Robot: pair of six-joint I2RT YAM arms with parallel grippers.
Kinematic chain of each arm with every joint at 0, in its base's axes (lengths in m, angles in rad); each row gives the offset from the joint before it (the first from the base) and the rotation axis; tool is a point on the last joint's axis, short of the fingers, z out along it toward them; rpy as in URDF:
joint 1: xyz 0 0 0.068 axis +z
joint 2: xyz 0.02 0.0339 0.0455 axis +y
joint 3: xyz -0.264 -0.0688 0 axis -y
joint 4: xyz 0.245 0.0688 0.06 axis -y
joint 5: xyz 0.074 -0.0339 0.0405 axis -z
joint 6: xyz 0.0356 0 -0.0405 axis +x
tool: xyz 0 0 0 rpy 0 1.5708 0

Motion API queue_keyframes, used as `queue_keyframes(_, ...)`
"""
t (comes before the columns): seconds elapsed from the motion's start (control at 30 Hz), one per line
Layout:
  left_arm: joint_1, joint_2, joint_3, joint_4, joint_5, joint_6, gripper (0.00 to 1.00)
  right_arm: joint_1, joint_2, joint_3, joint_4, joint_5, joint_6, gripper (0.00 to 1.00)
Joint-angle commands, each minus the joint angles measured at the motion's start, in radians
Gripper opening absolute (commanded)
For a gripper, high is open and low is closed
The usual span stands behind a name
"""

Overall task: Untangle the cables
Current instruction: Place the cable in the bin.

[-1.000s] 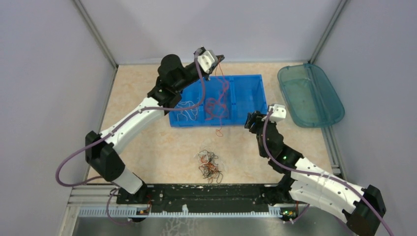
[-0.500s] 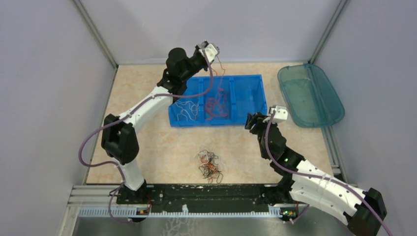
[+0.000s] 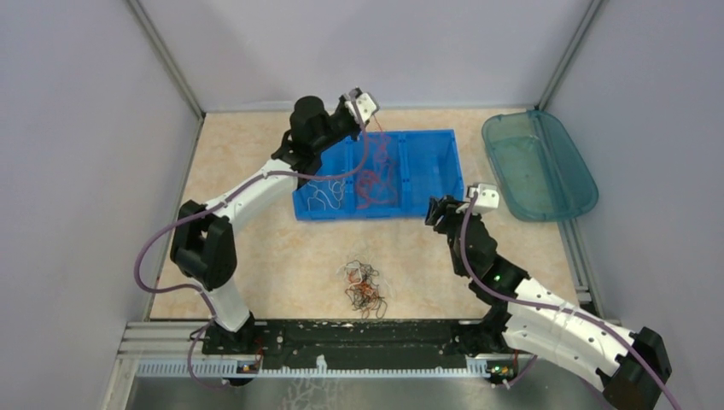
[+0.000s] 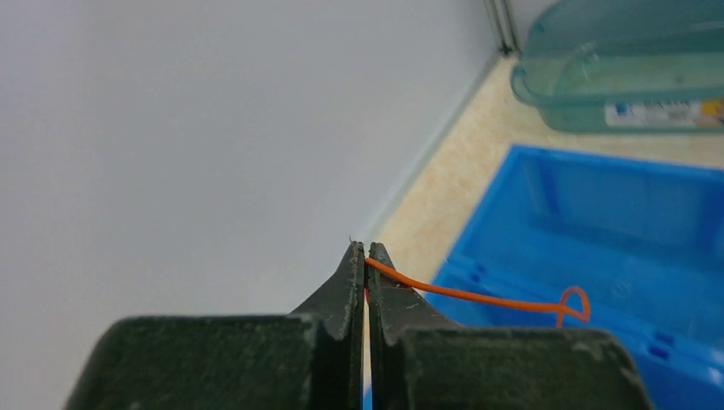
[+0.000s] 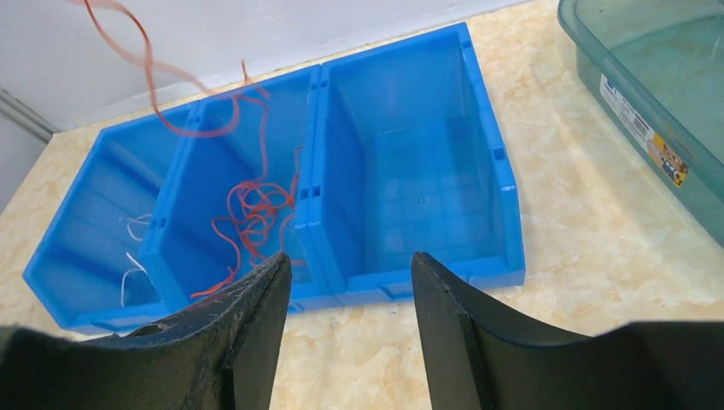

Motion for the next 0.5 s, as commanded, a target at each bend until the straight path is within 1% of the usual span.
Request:
queue_keyframes(0.0, -0.001, -0.076, -0.130, -0.065, 0.052, -0.040, 0.00, -0.005, -0.026, 0.016, 0.018, 0.007, -0.001, 0.55)
queue_keyframes(0.13, -0.002, -0.098, -0.185, -0.097, 0.061, -0.057, 0.00, -0.005, -0.020, 0.015, 0.020, 0.003, 0.008, 0.55)
queue_keyframes(0.2, -0.002, -0.087, -0.185, -0.112, 0.056, -0.052, 0.00, -0.004, -0.013, 0.015, 0.023, -0.003, 0.015, 0.55)
queue_keyframes(0.43, -0.002, 0.031, -0.078, -0.178, 0.020, -0.027, 0.00, -0.006, 0.002, 0.009, 0.025, -0.013, 0.029, 0.55)
queue_keyframes(0.47, -0.002, 0.054, -0.054, -0.197, 0.012, -0.014, 0.03, -0.007, 0.004, 0.009, 0.026, -0.011, 0.025, 0.55)
